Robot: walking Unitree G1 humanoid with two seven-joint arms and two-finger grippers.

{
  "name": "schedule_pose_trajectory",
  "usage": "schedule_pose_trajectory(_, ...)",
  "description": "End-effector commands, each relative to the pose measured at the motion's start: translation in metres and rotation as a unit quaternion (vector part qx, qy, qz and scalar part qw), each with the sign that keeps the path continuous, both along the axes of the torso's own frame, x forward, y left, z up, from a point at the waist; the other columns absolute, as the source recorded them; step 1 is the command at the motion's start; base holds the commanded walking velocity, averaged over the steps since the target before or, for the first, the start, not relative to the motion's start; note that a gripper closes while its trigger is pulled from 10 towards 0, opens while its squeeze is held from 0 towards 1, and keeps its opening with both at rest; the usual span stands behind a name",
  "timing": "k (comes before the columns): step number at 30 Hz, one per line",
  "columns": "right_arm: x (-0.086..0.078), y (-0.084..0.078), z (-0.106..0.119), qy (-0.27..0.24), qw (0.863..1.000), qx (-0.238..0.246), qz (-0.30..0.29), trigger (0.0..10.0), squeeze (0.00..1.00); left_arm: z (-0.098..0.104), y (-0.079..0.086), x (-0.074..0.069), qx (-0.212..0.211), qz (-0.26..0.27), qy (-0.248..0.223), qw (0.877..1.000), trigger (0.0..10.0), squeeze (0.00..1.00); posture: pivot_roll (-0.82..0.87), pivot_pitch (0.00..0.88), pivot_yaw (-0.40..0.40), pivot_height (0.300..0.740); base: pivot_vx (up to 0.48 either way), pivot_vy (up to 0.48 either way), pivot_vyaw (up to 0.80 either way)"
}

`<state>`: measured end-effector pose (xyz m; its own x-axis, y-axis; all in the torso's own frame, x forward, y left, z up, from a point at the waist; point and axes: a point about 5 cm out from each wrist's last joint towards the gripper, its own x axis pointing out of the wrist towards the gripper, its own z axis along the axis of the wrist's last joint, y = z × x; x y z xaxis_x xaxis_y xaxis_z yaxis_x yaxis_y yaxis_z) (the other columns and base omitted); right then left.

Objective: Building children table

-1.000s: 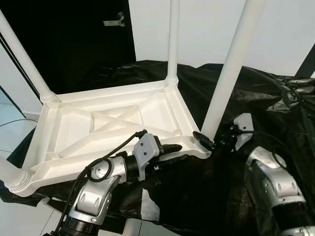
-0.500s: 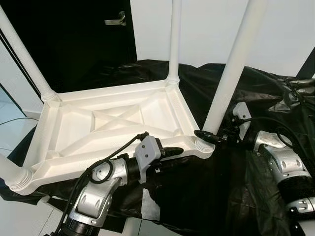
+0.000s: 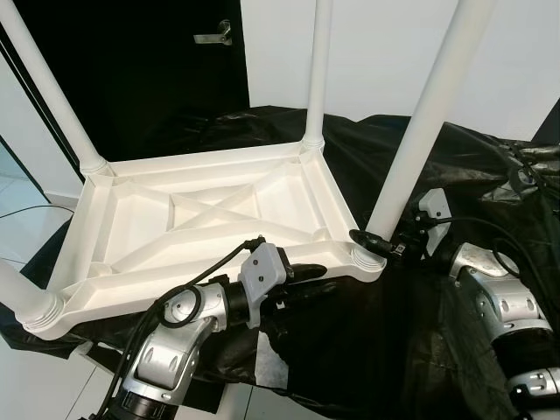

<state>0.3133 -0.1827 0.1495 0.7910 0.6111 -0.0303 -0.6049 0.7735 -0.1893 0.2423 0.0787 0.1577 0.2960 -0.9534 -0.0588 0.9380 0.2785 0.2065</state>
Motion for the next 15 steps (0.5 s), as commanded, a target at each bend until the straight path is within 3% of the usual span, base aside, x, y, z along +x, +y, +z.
schedule_pose_trajectory(1, -0.001, -0.012, -0.011, 0.012, 0.997, -0.024, -0.078, 10.0, 0.00, 0.001, 0.000, -0.001, -0.007, 0.016, 0.000, 1.000, 10.0, 0.00, -0.03, 0.000, -0.002, 0.740, 0.000, 0.000, 0.00)
schedule_pose_trajectory(3, -0.001, -0.012, -0.011, 0.012, 0.996, -0.018, -0.089, 10.0, 0.00, 0.001, -0.001, -0.001, -0.007, 0.016, 0.000, 1.000, 10.0, 0.00, -0.03, 0.000, -0.002, 0.740, 0.000, 0.000, 0.00)
schedule_pose_trajectory(7, -0.008, -0.004, -0.017, 0.013, 0.978, 0.009, -0.208, 10.0, 0.00, 0.001, -0.002, -0.001, -0.008, 0.014, 0.002, 1.000, 10.0, 0.00, -0.03, 0.000, -0.001, 0.740, 0.000, 0.000, 0.00)
schedule_pose_trajectory(8, -0.008, -0.004, -0.017, 0.013, 0.978, 0.009, -0.208, 10.0, 0.00, 0.001, -0.002, -0.001, -0.008, 0.014, 0.002, 1.000, 10.0, 0.00, -0.03, 0.000, -0.001, 0.740, 0.000, 0.000, 0.00)
schedule_pose_trajectory(12, -0.016, 0.017, -0.021, 0.004, 0.945, 0.029, -0.325, 10.0, 0.00, 0.003, -0.001, 0.000, -0.011, 0.016, 0.001, 1.000, 10.0, 0.00, -0.03, 0.000, 0.002, 0.740, 0.000, 0.000, 0.00)
schedule_pose_trajectory(14, -0.019, 0.028, -0.024, 0.008, 0.917, 0.056, -0.395, 10.0, 0.00, 0.004, -0.001, 0.001, -0.011, 0.017, 0.001, 1.000, 10.0, 0.00, -0.02, 0.000, 0.008, 0.740, 0.000, 0.000, 0.00)
schedule_pose_trajectory(15, -0.019, 0.028, -0.024, 0.008, 0.917, 0.056, -0.395, 10.0, 0.00, 0.004, -0.001, 0.001, -0.011, 0.017, 0.001, 1.000, 10.0, 0.00, -0.02, 0.000, 0.008, 0.740, 0.000, 0.000, 0.00)
